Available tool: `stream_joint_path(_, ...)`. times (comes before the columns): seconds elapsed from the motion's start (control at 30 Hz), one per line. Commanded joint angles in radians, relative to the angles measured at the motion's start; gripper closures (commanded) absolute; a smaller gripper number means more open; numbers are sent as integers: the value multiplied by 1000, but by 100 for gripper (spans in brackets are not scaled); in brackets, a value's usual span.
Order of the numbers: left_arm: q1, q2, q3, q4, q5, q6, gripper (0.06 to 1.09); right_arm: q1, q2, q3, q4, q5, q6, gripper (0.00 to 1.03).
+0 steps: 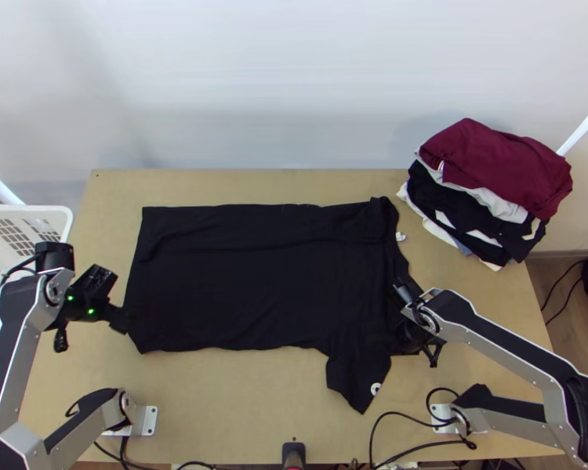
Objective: Fold the t-shirt
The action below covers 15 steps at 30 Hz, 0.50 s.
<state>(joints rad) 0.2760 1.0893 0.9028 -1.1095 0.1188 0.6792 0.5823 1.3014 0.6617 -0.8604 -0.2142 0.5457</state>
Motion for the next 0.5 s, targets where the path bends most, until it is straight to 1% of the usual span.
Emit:
stream_joint_path(0.0, 15, 17, -27, -82, -2, 108, 11, 11, 2, -42, 24, -1, -7, 100)
stream_joint_path(0.07, 15, 17, -58, -124, -2, 149, 11, 13, 2, -40, 26, -1, -7, 100)
stream_joint_path(0.1, 14, 14, -79, -121, -2, 160, 11, 11, 2, -39, 29, -1, -7, 100)
stream_joint_path(0.27, -20, 4, -128, -128, -15, 155, 11, 10, 2, -40, 31, 1, -12, 100)
stream_joint_path(0.37, -69, -16, -166, -130, -47, 151, 11, 8, 2, -43, 31, -1, -15, 100)
stream_joint_path(0.4, -86, -19, -183, -121, -54, 148, 11, 8, 1, -43, 31, 1, -15, 100)
stream_joint_path(0.47, -120, -19, -212, -62, -57, 108, 11, 8, 2, -40, 31, -1, -15, 100)
